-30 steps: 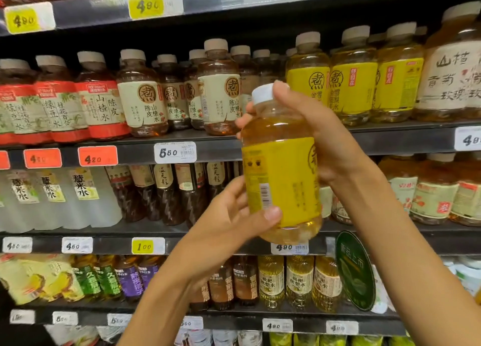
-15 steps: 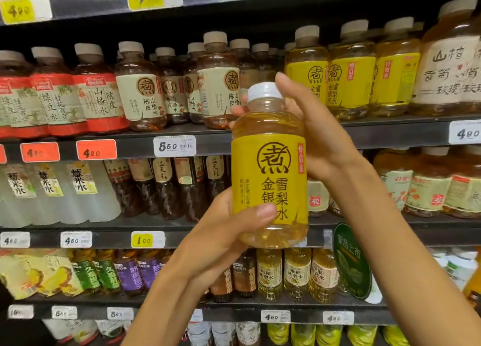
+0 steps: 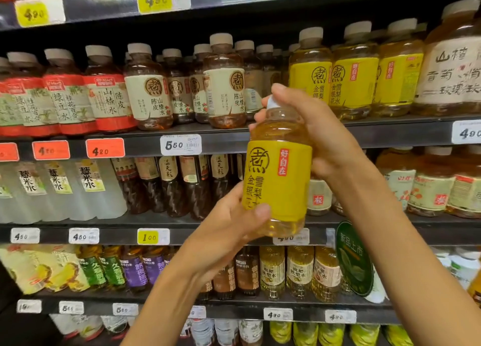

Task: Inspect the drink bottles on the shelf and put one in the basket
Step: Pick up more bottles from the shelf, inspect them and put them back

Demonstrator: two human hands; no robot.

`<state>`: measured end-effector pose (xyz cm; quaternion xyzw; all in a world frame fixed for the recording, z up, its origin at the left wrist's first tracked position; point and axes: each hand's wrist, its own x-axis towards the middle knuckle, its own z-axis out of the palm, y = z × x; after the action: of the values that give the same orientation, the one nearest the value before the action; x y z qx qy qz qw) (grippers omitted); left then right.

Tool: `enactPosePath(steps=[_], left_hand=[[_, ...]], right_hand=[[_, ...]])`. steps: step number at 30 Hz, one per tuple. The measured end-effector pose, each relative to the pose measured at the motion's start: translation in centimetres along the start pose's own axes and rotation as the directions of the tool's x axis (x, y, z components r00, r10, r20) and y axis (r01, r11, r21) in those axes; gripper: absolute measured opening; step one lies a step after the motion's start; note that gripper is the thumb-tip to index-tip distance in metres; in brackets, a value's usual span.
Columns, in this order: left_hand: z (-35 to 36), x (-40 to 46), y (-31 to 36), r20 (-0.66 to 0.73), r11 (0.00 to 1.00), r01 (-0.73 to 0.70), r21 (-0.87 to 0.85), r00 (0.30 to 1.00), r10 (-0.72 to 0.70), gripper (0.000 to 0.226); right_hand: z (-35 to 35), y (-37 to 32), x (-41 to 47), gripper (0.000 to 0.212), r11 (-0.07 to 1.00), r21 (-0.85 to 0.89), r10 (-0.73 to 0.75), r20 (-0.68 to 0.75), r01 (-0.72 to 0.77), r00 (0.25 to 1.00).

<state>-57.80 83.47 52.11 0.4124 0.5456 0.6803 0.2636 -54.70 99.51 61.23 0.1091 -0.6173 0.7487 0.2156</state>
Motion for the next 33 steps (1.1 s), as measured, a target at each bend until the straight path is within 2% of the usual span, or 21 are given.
enactPosePath(steps=[3, 7, 10, 12, 13, 15, 18, 20, 23, 26, 28, 30, 33], left_hand=[[1.1, 0.3, -1.1, -0.106, 0.989, 0.0, 0.15, 0.994, 0.016, 0.089], [1.6, 0.3, -1.7, -0.162, 0.992, -0.044, 0.117, 0.985, 0.063, 0.071], [1.3, 0.1, -1.1, -0.131, 0.997, -0.055, -0.063, 0.99, 0.046, 0.085], [1.4, -0.1, -0.9, -0.078, 0.966, -0.023, -0.259, 0.997, 0.002, 0.098], [1.5, -0.1, -0.9, -0.036, 0.939, -0.008, -0.343, 0.999, -0.004, 0.097], [2.0, -0.1, -1.0, 0.081, 0.889, -0.004, -0.458, 0.996, 0.046, 0.08], [2.6, 0.0, -1.1, 0.161, 0.863, 0.022, -0.505, 0.984, 0.069, 0.067], [2.4, 0.0, -1.1, 0.143, 0.903, 0.024, -0.429, 0.989, 0.042, 0.069], [1.4, -0.1, -0.6, -0.001, 0.995, -0.019, -0.097, 1.0, 0.019, 0.074], [1.3, -0.2, 0.2, -0.029, 0.992, -0.041, 0.118, 0.999, 0.045, 0.069], [1.4, -0.1, 0.1, -0.038, 0.985, -0.05, 0.163, 0.998, 0.057, 0.07], [1.5, 0.0, -0.2, -0.052, 0.988, -0.06, 0.139, 0.996, 0.068, 0.074], [1.6, 0.1, -0.7, -0.079, 0.996, -0.06, 0.071, 0.995, 0.066, 0.057]], right_hand=[[0.5, 0.2, 0.3, 0.022, 0.997, -0.078, 0.016, -0.058, -0.02, 0.998], [0.3, -0.3, 0.3, 0.03, 0.991, -0.089, 0.102, 0.0, -0.102, 0.995], [-0.1, -0.9, 0.2, 0.054, 0.988, 0.014, 0.15, 0.084, -0.151, 0.985], [-0.4, -0.9, 0.3, 0.052, 0.979, 0.079, 0.179, 0.124, -0.19, 0.976], [-0.5, -0.7, 0.4, 0.048, 0.973, 0.112, 0.185, 0.137, -0.201, 0.973], [-0.4, -0.4, 0.5, 0.042, 0.963, 0.17, 0.181, 0.178, -0.211, 0.967], [-0.1, 0.1, 0.5, 0.032, 0.957, 0.22, 0.143, 0.205, -0.188, 0.968], [-0.1, -0.1, 0.5, 0.027, 0.964, 0.223, 0.106, 0.18, -0.146, 0.978], [-0.3, -0.7, 0.5, 0.023, 0.979, 0.183, 0.064, 0.144, -0.09, 0.987], [-0.4, -1.0, 0.5, 0.02, 0.996, 0.077, 0.028, 0.088, -0.035, 0.996], [-0.4, -0.8, 0.5, 0.019, 1.0, -0.01, 0.002, 0.042, -0.001, 0.999], [-0.2, -0.6, 0.5, 0.02, 0.995, -0.095, -0.015, 0.019, 0.017, 1.0], [-0.1, -0.5, 0.5, 0.024, 0.983, -0.182, 0.0, 0.045, 0.008, 0.999]])
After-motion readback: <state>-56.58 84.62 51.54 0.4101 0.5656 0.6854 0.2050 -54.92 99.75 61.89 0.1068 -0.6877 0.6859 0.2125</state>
